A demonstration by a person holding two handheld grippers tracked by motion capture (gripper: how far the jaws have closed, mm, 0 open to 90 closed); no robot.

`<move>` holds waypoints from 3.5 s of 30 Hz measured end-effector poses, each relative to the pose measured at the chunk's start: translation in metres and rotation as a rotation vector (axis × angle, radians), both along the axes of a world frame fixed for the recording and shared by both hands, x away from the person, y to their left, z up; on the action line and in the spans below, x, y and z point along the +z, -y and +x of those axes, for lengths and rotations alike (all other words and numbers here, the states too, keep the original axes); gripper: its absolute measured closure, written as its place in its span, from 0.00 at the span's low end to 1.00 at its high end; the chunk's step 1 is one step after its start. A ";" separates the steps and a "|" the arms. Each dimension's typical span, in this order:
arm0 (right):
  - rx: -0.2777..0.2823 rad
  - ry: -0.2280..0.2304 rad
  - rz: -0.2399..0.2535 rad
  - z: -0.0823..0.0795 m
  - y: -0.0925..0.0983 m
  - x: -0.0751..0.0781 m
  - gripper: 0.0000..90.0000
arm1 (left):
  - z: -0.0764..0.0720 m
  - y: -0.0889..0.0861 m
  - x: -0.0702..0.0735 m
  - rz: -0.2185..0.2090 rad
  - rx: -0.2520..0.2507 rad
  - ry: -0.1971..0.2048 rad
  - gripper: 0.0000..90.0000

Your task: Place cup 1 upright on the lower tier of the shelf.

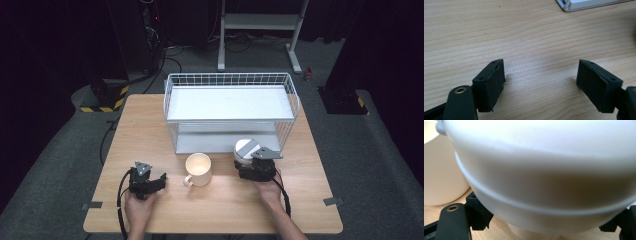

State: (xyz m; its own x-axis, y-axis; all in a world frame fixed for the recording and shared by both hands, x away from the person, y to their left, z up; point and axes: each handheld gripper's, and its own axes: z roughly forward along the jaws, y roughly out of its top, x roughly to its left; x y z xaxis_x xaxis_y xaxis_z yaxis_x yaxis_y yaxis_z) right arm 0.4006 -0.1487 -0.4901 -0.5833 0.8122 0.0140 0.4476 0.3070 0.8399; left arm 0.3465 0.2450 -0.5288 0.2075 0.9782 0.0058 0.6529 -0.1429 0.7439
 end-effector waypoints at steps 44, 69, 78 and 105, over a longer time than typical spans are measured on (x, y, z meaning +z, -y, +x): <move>-0.176 0.008 -0.047 0.057 0.012 0.001 0.21 | 0.000 0.000 0.000 0.006 -0.005 -0.004 0.25; -0.227 0.020 -0.016 0.074 0.016 -0.003 0.21 | 0.000 0.000 0.000 0.003 -0.001 -0.002 0.26; -0.224 0.005 -0.006 0.073 0.017 0.000 0.16 | 0.000 0.000 0.000 0.003 -0.001 -0.002 0.26; -0.235 -0.004 -0.032 0.056 0.022 -0.005 0.24 | 0.000 0.000 0.000 0.004 -0.001 -0.002 0.26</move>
